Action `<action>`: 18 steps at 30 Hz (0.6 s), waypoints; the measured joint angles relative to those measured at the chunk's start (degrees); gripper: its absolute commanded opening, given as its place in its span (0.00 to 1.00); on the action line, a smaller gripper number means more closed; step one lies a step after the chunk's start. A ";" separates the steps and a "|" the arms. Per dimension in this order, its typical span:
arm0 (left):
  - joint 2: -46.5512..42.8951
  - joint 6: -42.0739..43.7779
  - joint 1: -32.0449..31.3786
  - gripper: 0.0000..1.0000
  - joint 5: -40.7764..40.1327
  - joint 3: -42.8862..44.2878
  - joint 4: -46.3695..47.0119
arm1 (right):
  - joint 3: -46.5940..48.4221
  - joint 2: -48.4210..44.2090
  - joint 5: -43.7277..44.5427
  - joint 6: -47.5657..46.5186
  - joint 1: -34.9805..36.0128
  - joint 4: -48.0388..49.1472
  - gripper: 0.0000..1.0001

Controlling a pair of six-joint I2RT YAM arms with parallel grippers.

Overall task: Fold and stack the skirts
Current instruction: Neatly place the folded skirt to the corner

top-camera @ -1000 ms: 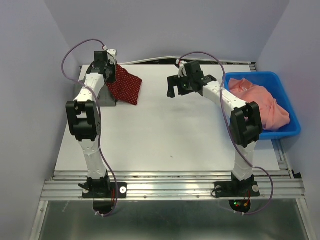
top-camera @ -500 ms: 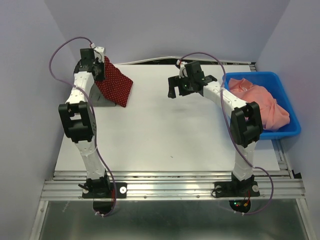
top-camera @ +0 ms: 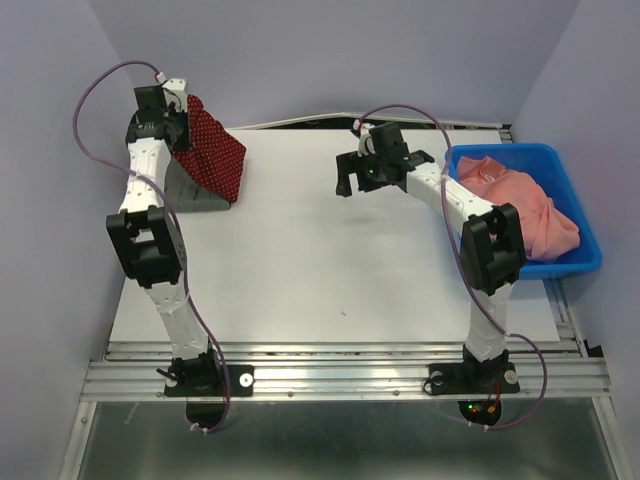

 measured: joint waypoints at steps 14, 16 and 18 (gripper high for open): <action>-0.07 -0.39 6.29 0.08 0.70 -8.39 3.78 | 0.00 0.00 0.04 -0.44 0.00 -1.27 1.00; 0.48 -0.11 6.95 0.08 0.02 -9.16 4.63 | 0.00 0.00 0.04 -0.48 0.00 -1.40 1.00; 1.79 0.33 7.41 0.11 -0.74 -9.16 5.86 | 0.00 0.00 0.04 -0.63 0.00 -1.55 1.00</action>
